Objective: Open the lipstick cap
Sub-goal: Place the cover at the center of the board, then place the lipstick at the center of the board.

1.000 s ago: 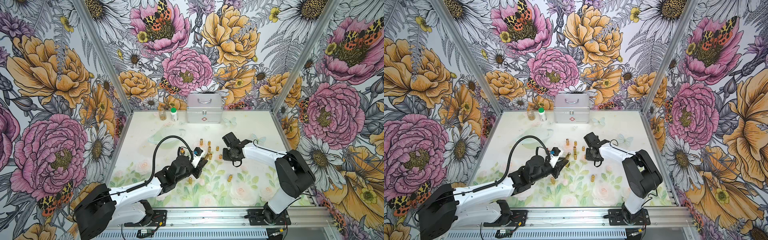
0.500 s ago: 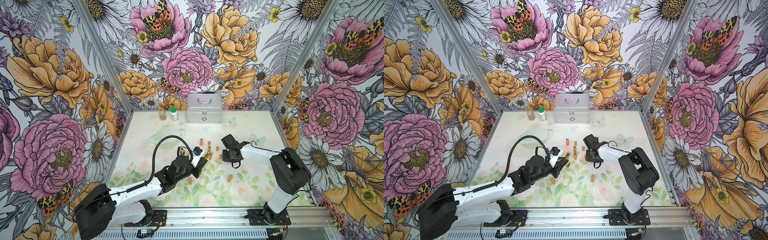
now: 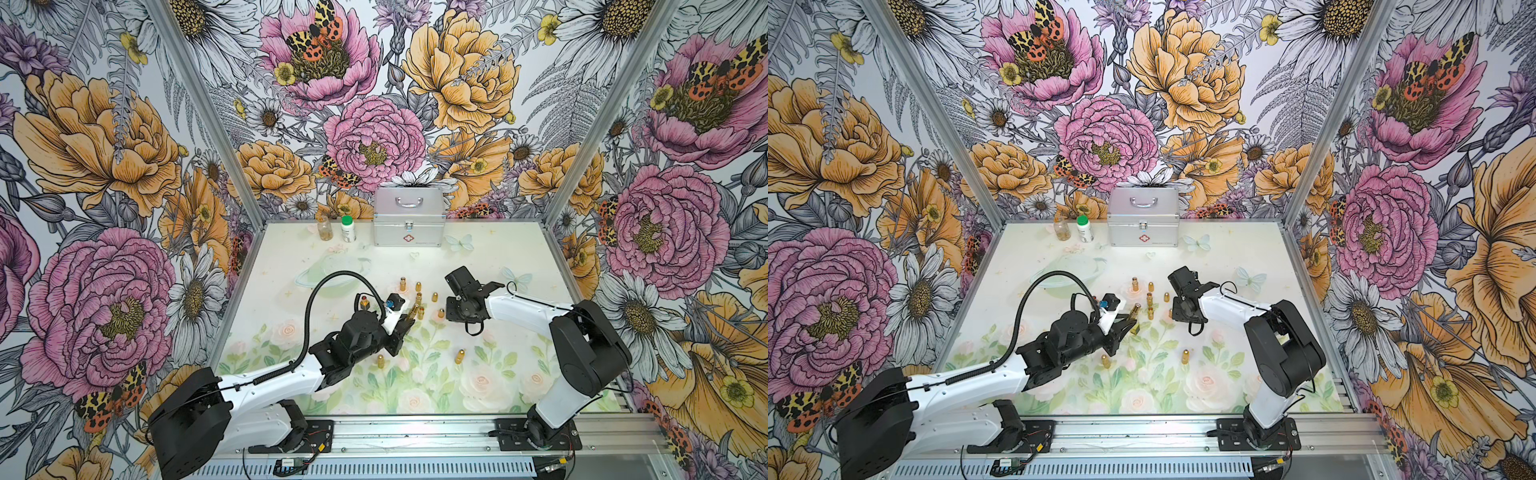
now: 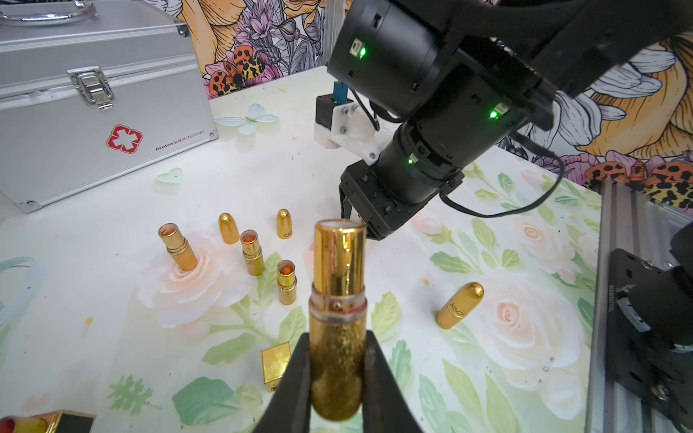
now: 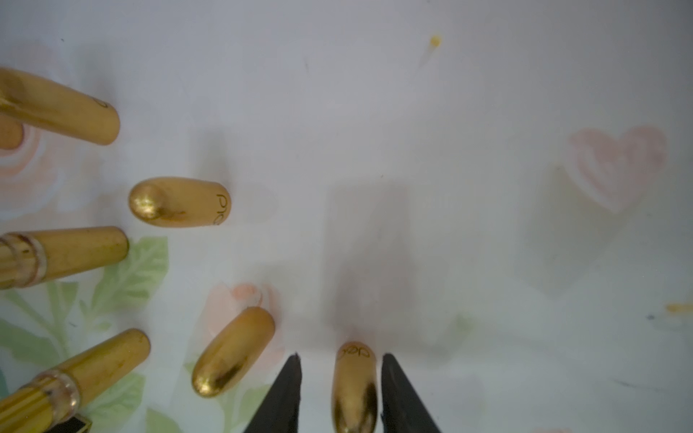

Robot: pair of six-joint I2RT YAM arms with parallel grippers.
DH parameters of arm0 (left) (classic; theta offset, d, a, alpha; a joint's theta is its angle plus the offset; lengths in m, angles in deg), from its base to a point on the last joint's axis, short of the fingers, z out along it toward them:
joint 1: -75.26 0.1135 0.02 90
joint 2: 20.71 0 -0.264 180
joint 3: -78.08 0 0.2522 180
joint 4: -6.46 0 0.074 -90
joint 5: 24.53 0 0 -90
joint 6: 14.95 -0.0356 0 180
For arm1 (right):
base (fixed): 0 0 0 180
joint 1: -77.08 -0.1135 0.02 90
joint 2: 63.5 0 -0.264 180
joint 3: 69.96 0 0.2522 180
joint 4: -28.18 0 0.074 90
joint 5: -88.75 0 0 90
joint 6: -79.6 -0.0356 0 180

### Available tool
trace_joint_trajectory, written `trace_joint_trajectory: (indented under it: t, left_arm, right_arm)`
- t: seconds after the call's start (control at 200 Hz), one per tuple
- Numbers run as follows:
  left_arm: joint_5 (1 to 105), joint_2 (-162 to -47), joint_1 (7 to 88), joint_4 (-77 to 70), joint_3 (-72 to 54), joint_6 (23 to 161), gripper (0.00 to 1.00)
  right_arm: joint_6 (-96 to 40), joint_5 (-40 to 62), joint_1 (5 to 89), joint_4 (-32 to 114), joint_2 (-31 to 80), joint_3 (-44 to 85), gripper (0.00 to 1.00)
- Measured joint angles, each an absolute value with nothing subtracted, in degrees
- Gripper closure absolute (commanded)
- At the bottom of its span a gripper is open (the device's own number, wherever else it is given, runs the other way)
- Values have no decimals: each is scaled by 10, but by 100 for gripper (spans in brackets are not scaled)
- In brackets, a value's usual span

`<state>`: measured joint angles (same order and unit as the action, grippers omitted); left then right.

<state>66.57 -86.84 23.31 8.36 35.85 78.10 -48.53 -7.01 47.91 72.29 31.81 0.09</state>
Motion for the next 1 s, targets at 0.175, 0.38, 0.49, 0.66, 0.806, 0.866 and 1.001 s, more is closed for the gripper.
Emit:
trace_joint_trajectory:
  t: [0.175,0.38,0.49,0.66,0.806,0.866,1.001]
  left_arm:
    - [666,-868,233,84,359,781,100]
    - [665,-868,233,83,359,781,100]
    - [662,-871,233,84,358,781,100]
    - [654,-896,233,83,348,778,100]
    - [649,-910,233,83,337,776,100]
    - [646,-911,233,83,333,776,100]
    - [644,-911,233,84,330,775,100]
  right_arm:
    - [-485,-62,479,745,305,1,60]
    - [-483,-40,479,821,231,30,57]
    - [-477,3,479,859,173,51,55]
    - [-472,121,469,885,115,73,52]
    - [-479,203,449,888,89,82,50]
    - [-486,229,443,883,82,82,49]
    - [-508,263,424,850,86,82,49]
